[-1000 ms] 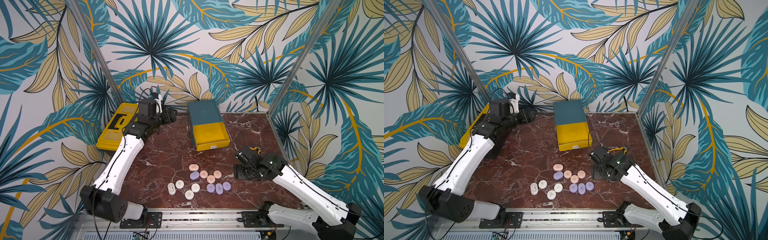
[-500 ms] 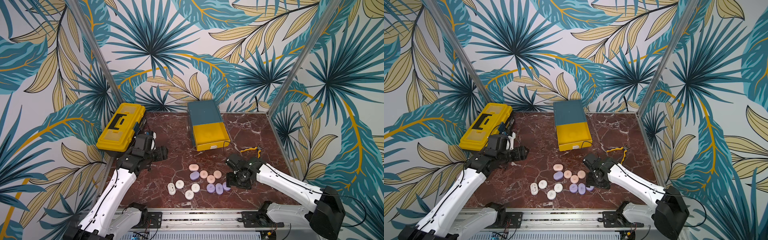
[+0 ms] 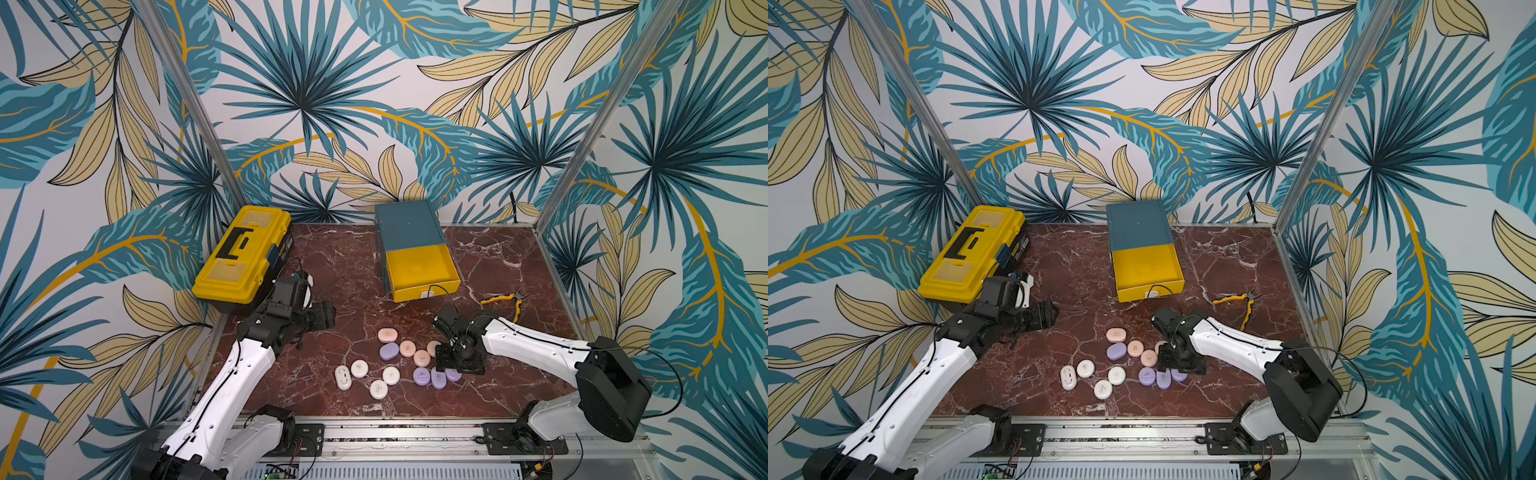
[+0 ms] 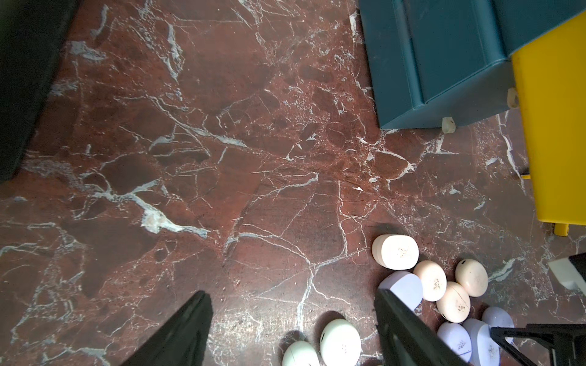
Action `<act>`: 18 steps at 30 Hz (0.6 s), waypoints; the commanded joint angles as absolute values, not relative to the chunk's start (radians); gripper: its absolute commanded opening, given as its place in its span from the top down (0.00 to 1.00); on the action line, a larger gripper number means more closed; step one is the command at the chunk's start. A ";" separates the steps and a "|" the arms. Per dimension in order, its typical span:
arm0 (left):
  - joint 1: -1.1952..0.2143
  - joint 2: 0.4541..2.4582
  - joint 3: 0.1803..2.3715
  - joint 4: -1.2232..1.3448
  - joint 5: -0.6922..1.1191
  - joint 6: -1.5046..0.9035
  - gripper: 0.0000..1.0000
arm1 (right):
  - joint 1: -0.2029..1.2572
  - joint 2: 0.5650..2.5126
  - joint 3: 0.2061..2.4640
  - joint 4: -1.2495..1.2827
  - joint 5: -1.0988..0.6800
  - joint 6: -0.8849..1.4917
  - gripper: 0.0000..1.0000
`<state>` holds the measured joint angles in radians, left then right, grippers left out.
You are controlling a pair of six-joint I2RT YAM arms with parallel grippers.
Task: Put the bluetooth earphones in the drawer according to color
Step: Pick up the Bluetooth earphone from the center of the board.
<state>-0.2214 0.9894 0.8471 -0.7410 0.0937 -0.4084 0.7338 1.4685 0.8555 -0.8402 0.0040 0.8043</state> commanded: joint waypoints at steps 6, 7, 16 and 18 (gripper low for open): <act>-0.210 0.983 0.824 -0.738 0.094 -0.392 0.15 | 0.739 1.483 0.807 -0.822 0.078 0.834 0.18; -0.210 0.981 0.822 -0.739 0.093 -0.391 0.14 | 0.737 1.473 0.799 -0.824 0.089 0.843 0.18; -0.206 0.972 0.821 -0.746 0.091 -0.385 0.14 | 0.718 1.325 0.740 -0.829 0.159 0.907 0.22; -0.204 0.973 0.821 -0.744 0.090 -0.386 0.14 | 0.719 1.328 0.741 -0.830 0.144 0.905 0.22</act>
<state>-0.2150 0.9871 0.8467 -0.7418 0.0925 -0.3996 0.7208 1.3403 0.7567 -0.8101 0.1116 0.8768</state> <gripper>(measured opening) 0.857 0.783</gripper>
